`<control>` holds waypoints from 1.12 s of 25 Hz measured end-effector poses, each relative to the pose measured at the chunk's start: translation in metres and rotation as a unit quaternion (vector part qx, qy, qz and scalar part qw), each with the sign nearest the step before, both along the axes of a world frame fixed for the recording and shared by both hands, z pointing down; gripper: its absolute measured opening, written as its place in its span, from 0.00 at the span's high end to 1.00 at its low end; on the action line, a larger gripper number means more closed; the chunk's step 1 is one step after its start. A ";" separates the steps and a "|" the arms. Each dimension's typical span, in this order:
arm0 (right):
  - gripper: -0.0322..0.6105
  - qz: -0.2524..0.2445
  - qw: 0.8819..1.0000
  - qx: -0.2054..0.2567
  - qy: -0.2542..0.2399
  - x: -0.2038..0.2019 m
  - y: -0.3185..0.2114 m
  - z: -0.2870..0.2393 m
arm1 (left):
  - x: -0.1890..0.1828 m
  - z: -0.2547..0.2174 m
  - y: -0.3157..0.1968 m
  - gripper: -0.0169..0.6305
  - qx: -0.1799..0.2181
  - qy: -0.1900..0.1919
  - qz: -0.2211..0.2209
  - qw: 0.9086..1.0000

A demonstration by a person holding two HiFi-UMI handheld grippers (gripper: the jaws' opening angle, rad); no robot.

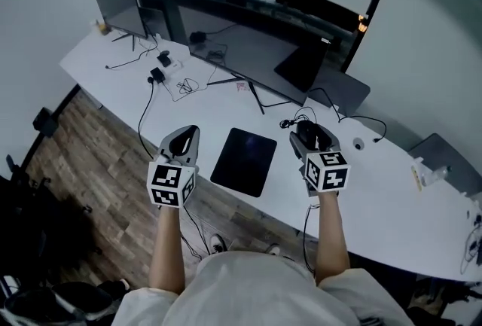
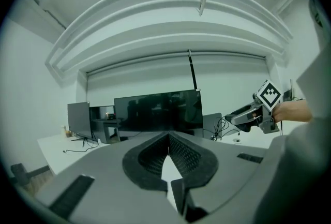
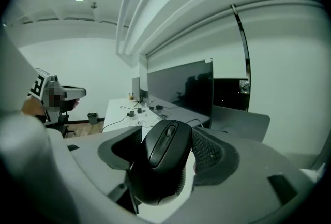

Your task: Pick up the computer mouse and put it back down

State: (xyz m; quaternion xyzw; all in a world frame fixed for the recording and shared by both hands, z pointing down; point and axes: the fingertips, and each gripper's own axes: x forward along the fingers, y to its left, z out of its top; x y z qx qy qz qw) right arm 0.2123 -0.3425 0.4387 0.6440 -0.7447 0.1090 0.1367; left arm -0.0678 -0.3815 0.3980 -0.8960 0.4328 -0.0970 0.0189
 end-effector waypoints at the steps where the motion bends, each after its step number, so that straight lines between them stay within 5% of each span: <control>1: 0.46 -0.011 1.000 0.009 0.005 -0.008 -0.001 -0.011 | -0.003 -0.007 0.000 0.95 0.006 0.003 -0.002 1.000; 14: 0.46 -0.124 0.990 0.061 0.031 -0.091 -0.012 -0.078 | -0.025 -0.050 0.013 0.95 0.050 0.001 -0.020 0.999; 28: 0.46 -0.171 0.985 -0.033 0.018 -0.154 -0.055 0.023 | -0.057 0.022 0.000 0.95 -0.023 -0.003 -0.035 0.999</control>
